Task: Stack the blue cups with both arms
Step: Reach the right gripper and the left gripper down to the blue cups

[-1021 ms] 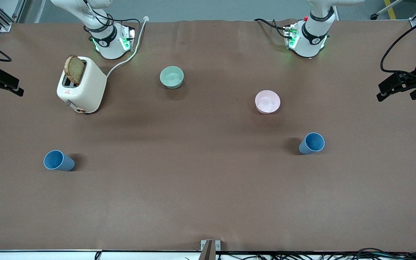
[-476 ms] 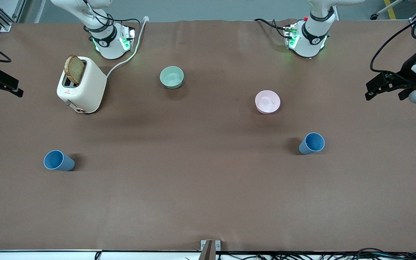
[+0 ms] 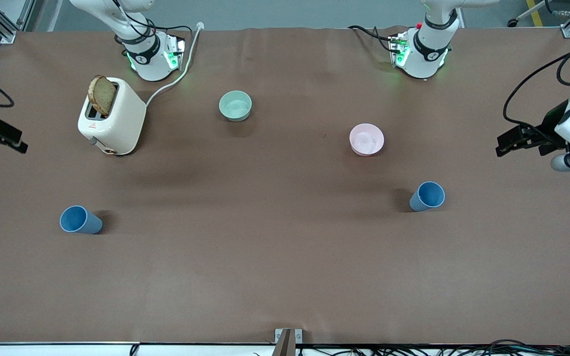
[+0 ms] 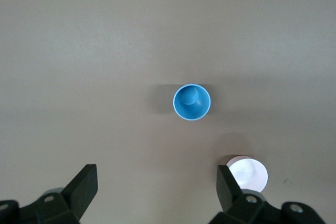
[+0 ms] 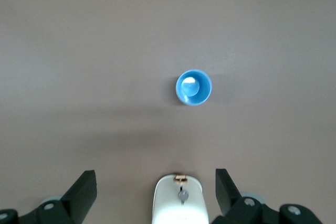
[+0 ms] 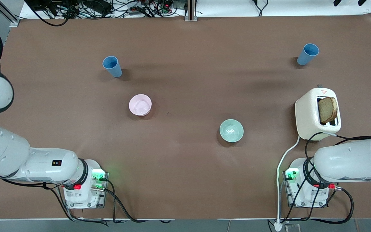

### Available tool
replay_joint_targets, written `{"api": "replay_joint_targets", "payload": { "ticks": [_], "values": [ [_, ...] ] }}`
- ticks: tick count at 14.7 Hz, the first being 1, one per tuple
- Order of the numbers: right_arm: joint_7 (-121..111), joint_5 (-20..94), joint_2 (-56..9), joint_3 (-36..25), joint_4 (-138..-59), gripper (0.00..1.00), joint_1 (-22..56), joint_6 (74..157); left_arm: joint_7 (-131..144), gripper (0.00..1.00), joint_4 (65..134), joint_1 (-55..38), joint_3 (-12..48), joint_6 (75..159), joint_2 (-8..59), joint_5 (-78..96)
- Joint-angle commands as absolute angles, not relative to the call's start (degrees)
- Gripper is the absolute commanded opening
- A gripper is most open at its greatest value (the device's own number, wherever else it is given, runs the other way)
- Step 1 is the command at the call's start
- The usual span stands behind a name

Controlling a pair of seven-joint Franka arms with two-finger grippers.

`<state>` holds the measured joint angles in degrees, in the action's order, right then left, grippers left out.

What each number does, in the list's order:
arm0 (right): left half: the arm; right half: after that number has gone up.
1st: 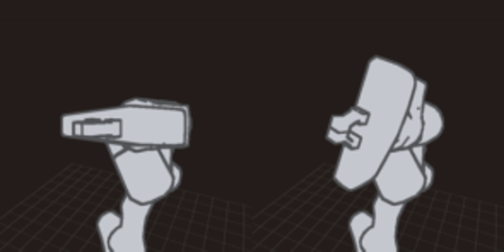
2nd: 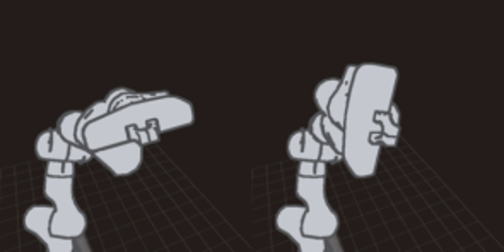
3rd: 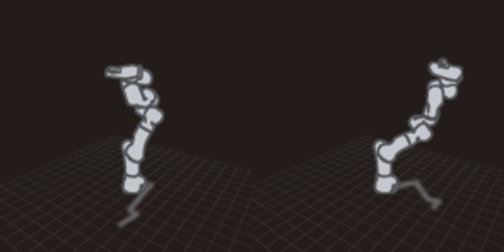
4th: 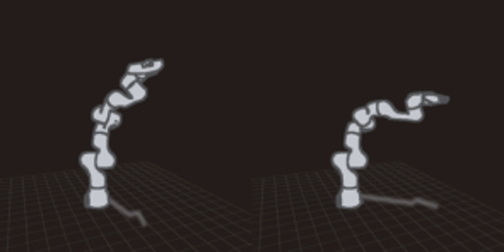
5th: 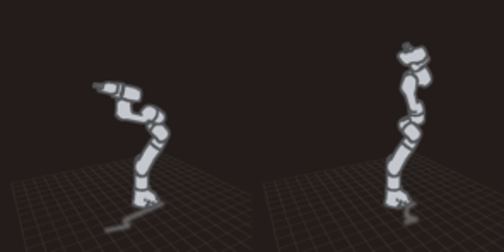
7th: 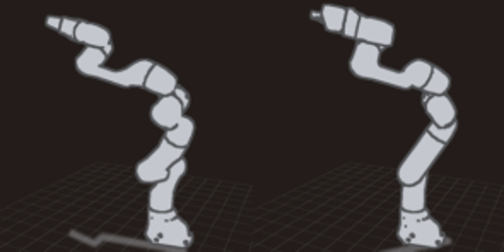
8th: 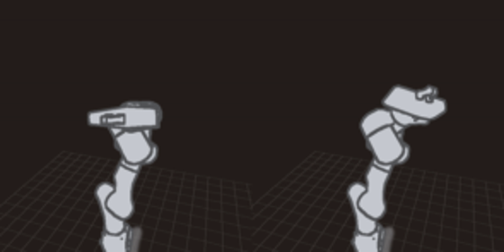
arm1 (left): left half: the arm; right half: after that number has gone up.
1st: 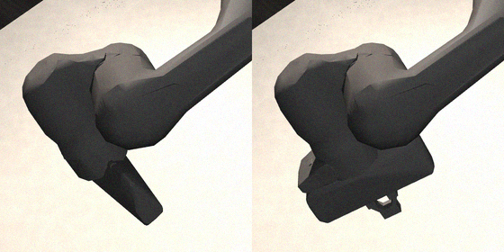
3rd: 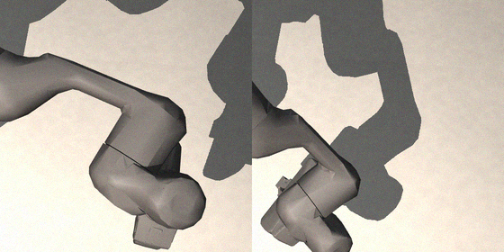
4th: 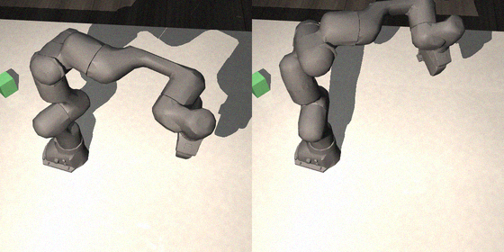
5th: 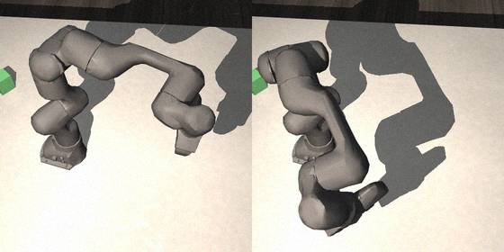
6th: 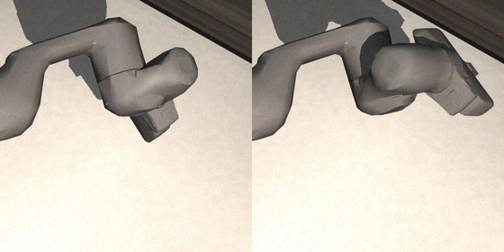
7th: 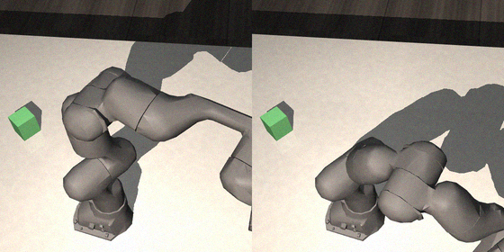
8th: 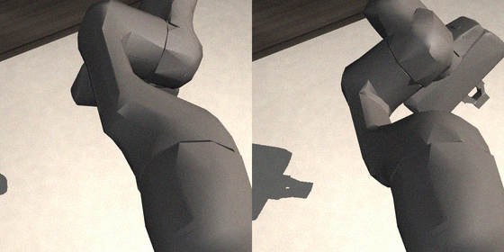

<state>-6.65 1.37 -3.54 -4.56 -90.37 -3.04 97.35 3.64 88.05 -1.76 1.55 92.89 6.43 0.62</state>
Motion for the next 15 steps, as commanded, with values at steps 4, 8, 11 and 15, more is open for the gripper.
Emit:
{"api": "replay_joint_targets", "payload": {
  "ticks": [4,8,11,15],
  "values": [
    [-12.04,0.88,-15.10,-4.22,-91.22,1.00,-7.64,110.28,2.73,1.00,86.56,-2.28,1.67,97.02,16.50,0.88],
    [-11.95,0.88,-19.41,-4.22,-96.23,1.00,-8.70,119.51,2.81,1.00,92.53,-2.55,2.02,105.70,22.32,1.05],
    [-12.04,0.97,-23.54,-4.13,-96.77,1.00,-10.10,123.22,2.90,1.00,99.65,-2.63,2.11,115.46,23.20,1.32],
    [-11.95,1.32,-27.06,-4.13,-97.46,1.00,-10.20,126.29,3.16,1.00,105.46,-2.46,2.20,120.49,23.29,1.67]
  ]
}}
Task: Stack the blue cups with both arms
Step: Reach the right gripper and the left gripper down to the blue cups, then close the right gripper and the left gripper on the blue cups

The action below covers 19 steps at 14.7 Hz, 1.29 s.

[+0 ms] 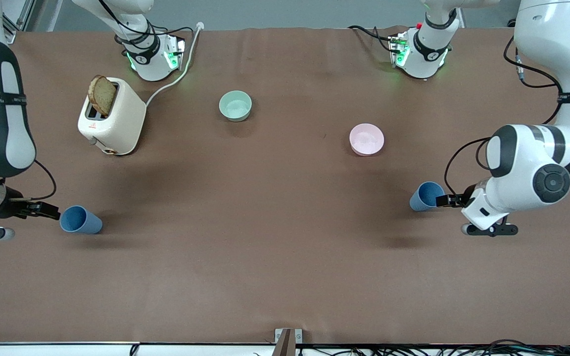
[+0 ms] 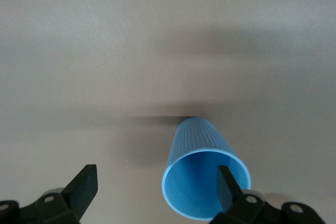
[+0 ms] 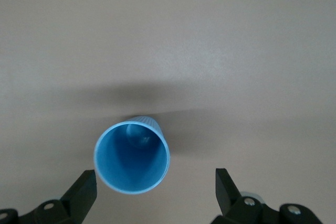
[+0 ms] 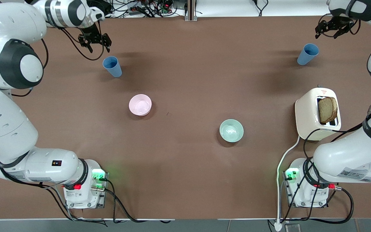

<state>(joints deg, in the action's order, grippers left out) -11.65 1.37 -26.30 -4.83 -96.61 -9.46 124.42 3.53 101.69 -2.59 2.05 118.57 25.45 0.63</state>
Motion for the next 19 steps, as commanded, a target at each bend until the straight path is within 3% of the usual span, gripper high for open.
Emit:
{"api": "replay_joint_targets", "payload": {
  "ticks": [1,3,8,10,11,12,15,17,19],
  "values": [
    [-11.95,1.32,-27.51,-4.04,-98.51,1.00,-10.20,128.04,3.34,1.00,106.60,-2.37,2.20,121.19,23.20,1.67],
    [-11.95,1.32,-28.38,-4.04,-100.62,1.00,-10.20,131.91,3.52,1.00,107.75,-2.02,2.55,121.20,23.03,1.76],
    [-11.95,2.45,-30.93,-3.96,-100.90,0.99,-10.20,132.36,3.78,1.00,107.05,-2.81,2.64,121.29,25.48,1.67],
    [-11.87,3.34,-31.55,-3.96,-100.90,0.94,-10.20,132.36,3.69,0.93,107.05,-2.99,2.64,121.29,25.75,1.67],
    [-11.95,3.34,-31.73,-3.96,-100.81,0.89,-10.20,132.36,3.52,0.78,106.96,-3.08,2.64,121.29,26.27,1.58],
    [-11.95,3.43,-31.90,-3.96,-100.72,0.77,-10.28,132.36,3.60,0.64,106.96,-2.99,2.64,121.29,26.37,1.58],
    [-11.87,5.18,-32.43,-3.96,-100.46,0.33,-10.37,132.36,3.95,0.25,106.35,-3.08,2.64,121.12,26.45,1.67],
    [-11.87,6.41,-32.52,-3.96,-100.28,0.08,-10.37,132.36,4.22,0.05,106.26,-3.08,2.64,121.03,26.46,1.67],
    [-11.87,6.50,-32.52,-3.96,-100.20,0.01,-10.46,132.28,4.13,0.01,105.74,-3.08,2.64,121.03,26.46,1.58]
  ]
}}
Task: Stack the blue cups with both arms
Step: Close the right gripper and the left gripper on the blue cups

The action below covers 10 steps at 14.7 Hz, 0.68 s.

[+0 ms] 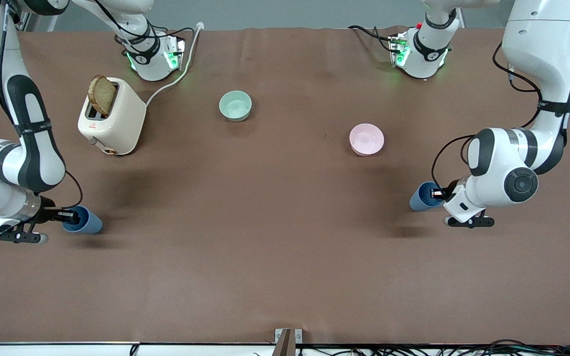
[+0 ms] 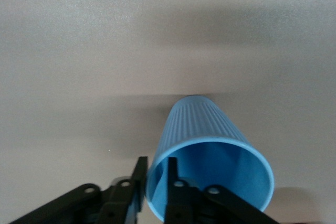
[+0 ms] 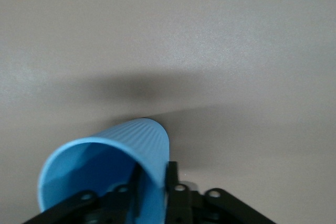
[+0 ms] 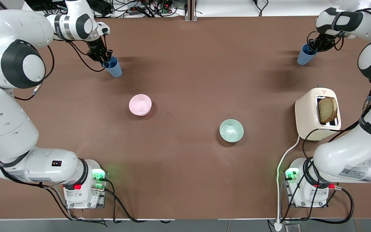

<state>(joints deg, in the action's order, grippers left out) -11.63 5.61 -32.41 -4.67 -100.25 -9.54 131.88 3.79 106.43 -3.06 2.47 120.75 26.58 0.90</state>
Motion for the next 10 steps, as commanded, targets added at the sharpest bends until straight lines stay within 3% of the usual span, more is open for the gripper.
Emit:
{"api": "replay_joint_targets", "payload": {
  "ticks": [1,3,7,10],
  "values": [
    [-11.87,6.50,-32.52,-3.96,-100.02,0.00,-10.46,132.36,3.78,0.01,105.56,-3.16,2.64,121.03,26.28,1.50],
    [-11.87,6.50,-32.52,-3.96,-99.76,0.00,-10.46,132.19,3.43,0.01,102.15,-3.34,2.81,119.72,26.02,1.06],
    [-11.69,6.42,-32.26,-4.04,-98.27,0.00,-10.20,131.66,3.17,0.01,88.54,-6.68,2.99,104.61,26.28,1.40],
    [-11.34,5.71,-29.02,-4.04,-97.12,0.00,-9.58,128.60,3.16,0.01,83.77,-7.47,7.89,103.97,26.71,1.67]
  ]
}}
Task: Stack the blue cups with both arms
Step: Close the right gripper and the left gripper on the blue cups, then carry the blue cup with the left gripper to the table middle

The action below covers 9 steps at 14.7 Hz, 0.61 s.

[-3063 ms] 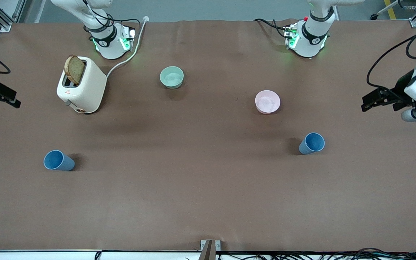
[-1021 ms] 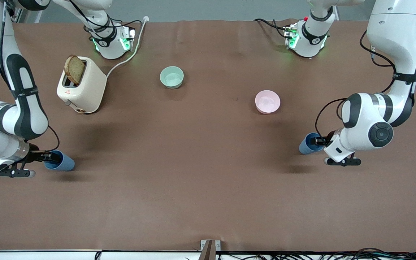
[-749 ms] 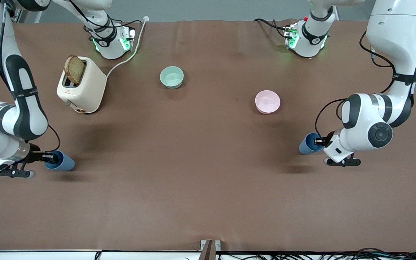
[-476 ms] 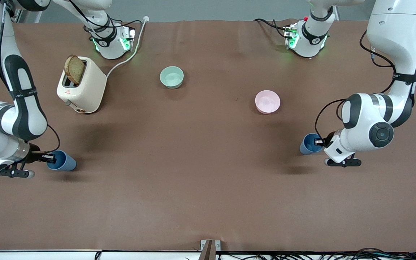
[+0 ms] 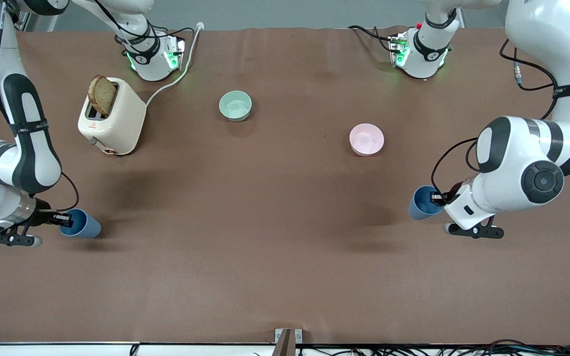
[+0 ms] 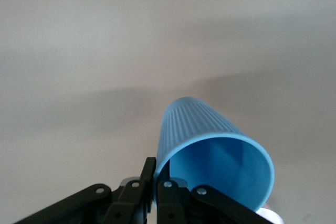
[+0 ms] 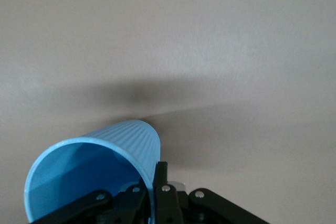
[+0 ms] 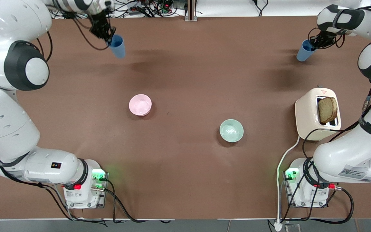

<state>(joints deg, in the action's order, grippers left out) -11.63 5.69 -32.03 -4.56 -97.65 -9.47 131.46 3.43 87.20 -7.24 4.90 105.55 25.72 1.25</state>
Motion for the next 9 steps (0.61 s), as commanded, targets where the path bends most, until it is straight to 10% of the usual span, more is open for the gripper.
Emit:
{"api": "replay_joint_targets", "payload": {
  "ticks": [1,9],
  "values": [
    [-11.16,5.71,-27.79,-4.04,-96.42,0.00,-9.49,126.41,3.16,0.01,81.76,-7.73,10.61,104.06,28.20,1.67],
    [-7.13,5.28,-10.22,-4.04,-95.71,0.00,-6.51,108.39,3.96,0.01,73.83,-23.80,14.24,115.73,40.16,1.23]
  ]
}}
